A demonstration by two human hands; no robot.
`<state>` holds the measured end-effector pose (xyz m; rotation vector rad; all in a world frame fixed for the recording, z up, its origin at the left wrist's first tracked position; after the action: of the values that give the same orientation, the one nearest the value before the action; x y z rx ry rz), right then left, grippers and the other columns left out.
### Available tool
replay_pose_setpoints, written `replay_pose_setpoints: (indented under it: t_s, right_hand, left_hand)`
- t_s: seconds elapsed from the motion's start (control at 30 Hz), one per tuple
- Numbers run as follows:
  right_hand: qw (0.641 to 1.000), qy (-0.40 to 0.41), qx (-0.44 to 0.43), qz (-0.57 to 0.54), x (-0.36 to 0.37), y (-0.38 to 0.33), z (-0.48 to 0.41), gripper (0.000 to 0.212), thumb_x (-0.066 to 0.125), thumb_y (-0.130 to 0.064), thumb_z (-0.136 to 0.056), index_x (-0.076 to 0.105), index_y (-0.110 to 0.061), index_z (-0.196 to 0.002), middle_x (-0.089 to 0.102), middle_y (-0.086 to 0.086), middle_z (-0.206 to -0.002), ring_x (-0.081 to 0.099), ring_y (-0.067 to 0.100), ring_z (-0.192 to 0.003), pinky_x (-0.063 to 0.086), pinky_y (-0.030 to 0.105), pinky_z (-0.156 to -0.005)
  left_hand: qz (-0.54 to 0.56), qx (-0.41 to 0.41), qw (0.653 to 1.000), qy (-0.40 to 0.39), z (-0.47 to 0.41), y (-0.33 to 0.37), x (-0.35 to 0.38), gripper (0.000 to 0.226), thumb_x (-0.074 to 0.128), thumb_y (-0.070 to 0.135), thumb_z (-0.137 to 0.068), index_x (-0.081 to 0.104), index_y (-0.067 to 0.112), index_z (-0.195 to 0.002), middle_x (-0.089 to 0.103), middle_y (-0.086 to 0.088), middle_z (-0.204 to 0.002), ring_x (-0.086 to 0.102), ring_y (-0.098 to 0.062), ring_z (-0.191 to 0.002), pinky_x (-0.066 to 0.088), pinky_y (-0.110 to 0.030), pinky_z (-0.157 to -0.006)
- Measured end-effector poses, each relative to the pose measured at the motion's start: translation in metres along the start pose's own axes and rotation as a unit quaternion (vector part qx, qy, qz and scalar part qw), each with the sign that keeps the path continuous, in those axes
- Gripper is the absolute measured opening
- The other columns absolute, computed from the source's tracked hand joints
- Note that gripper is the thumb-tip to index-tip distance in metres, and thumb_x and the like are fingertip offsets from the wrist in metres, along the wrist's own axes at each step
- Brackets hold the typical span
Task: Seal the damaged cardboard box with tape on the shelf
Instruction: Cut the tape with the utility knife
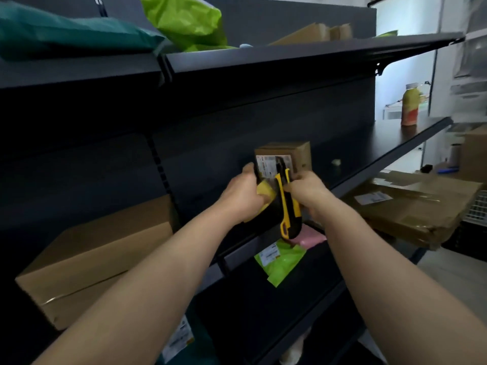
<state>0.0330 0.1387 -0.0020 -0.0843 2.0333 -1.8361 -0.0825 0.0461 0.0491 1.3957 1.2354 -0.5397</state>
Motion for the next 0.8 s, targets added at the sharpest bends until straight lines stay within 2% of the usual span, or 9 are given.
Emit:
replay_pose_setpoints:
  t_s: [0.1, 0.23, 0.33, 0.43, 0.5, 0.57, 0.67, 0.77, 0.8]
  right_hand:
    - [0.996, -0.063, -0.014, 0.058, 0.026, 0.005, -0.036, 0.012, 0.057, -0.010, -0.091, 0.066, -0.010, -0.099, 0.065, 0.013, -0.103, 0.062, 0.030, -0.097, 0.053, 0.040, -0.086]
    - [0.985, -0.089, -0.046, 0.140, 0.051, 0.003, -0.065, 0.025, 0.058, -0.016, -0.092, 0.062, -0.013, -0.117, 0.065, 0.010, -0.112, 0.061, 0.028, -0.095, 0.053, 0.032, -0.078]
    - [0.977, -0.097, -0.050, 0.185, 0.061, 0.005, -0.075, 0.042, 0.059, -0.026, -0.090, 0.053, -0.022, -0.132, 0.063, 0.006, -0.120, 0.062, 0.026, -0.102, 0.053, 0.034, -0.082]
    - [0.971, -0.094, -0.049, 0.214, 0.064, 0.009, -0.080, 0.044, 0.059, -0.027, -0.091, 0.052, -0.026, -0.135, 0.060, 0.004, -0.128, 0.060, 0.024, -0.110, 0.049, 0.032, -0.080]
    - [0.962, -0.086, -0.056, 0.252, 0.064, 0.006, -0.078, 0.039, 0.058, -0.028, -0.092, 0.055, -0.028, -0.131, 0.060, 0.005, -0.127, 0.059, 0.025, -0.112, 0.047, 0.032, -0.078]
    - [0.948, -0.050, -0.092, 0.299, 0.063, -0.014, -0.069, 0.038, 0.057, -0.031, -0.092, 0.056, -0.028, -0.130, 0.058, 0.007, -0.126, 0.055, 0.029, -0.116, 0.049, 0.039, -0.087]
    - [0.944, -0.042, -0.179, 0.273, 0.082, -0.062, -0.035, 0.033, 0.054, -0.029, -0.094, 0.055, -0.027, -0.127, 0.056, 0.006, -0.128, 0.053, 0.029, -0.116, 0.050, 0.045, -0.090]
    - [0.936, -0.087, -0.241, 0.241, 0.122, -0.103, 0.020, 0.011, 0.049, -0.026, -0.096, 0.053, -0.036, -0.099, 0.060, 0.001, -0.118, 0.057, 0.026, -0.108, 0.049, 0.039, -0.083]
    - [0.931, -0.096, -0.257, 0.240, 0.135, -0.114, 0.038, 0.013, 0.047, -0.025, -0.096, 0.049, -0.037, -0.092, 0.061, -0.001, -0.115, 0.058, 0.025, -0.106, 0.047, 0.038, -0.082]
  left_hand:
    - [-0.048, -0.069, 0.996, -0.022, -0.022, -0.026, 0.008, 0.091, 0.067, 0.026, -0.091, 0.005, 0.020, -0.157, 0.047, -0.009, -0.144, 0.049, -0.026, -0.128, 0.043, -0.037, -0.105]
    - [-0.090, -0.094, 0.991, -0.023, -0.034, -0.043, 0.014, 0.096, 0.067, 0.021, -0.092, -0.004, 0.019, -0.157, 0.047, -0.011, -0.143, 0.048, -0.024, -0.128, 0.042, -0.030, -0.103]
    - [-0.110, -0.102, 0.988, -0.017, -0.041, -0.052, 0.019, 0.099, 0.069, 0.019, -0.089, -0.004, 0.016, -0.157, 0.049, -0.013, -0.141, 0.050, -0.024, -0.126, 0.044, -0.033, -0.103]
    - [-0.103, -0.098, 0.990, -0.010, -0.043, -0.054, 0.020, 0.097, 0.070, 0.022, -0.088, 0.002, 0.013, -0.157, 0.055, -0.012, -0.133, 0.054, -0.023, -0.120, 0.046, -0.034, -0.101]
    - [-0.078, -0.098, 0.992, 0.006, -0.041, -0.054, 0.014, 0.094, 0.069, 0.026, -0.089, 0.005, 0.014, -0.157, 0.060, -0.008, -0.126, 0.058, -0.020, -0.112, 0.049, -0.036, -0.098]
    - [-0.058, -0.086, 0.993, 0.054, -0.036, -0.047, -0.006, 0.083, 0.064, 0.025, -0.094, 0.009, 0.015, -0.156, 0.059, -0.005, -0.129, 0.058, -0.019, -0.112, 0.050, -0.038, -0.097]
    - [-0.077, -0.038, 0.986, 0.141, -0.017, -0.022, -0.060, 0.059, 0.052, 0.011, -0.098, 0.027, 0.016, -0.152, 0.060, 0.000, -0.122, 0.056, -0.016, -0.109, 0.049, -0.029, -0.092]
    - [-0.124, -0.005, 0.978, 0.166, 0.017, -0.010, -0.115, 0.040, 0.047, 0.006, -0.097, 0.051, 0.015, -0.136, 0.061, 0.004, -0.107, 0.057, -0.014, -0.103, 0.045, -0.023, -0.082]
    - [-0.139, -0.013, 0.977, 0.161, 0.030, -0.017, -0.129, 0.035, 0.048, 0.009, -0.097, 0.057, 0.017, -0.131, 0.061, 0.004, -0.108, 0.058, -0.014, -0.104, 0.045, -0.023, -0.083]
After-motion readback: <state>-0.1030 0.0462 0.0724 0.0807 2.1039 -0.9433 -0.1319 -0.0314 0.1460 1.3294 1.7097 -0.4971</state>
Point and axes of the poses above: each hand's wrist, its own z-axis away from the middle knuckle, its own x-axis out of the palm, y = z × x, the point moved 10 cm from there along -z, towards the middle knuckle
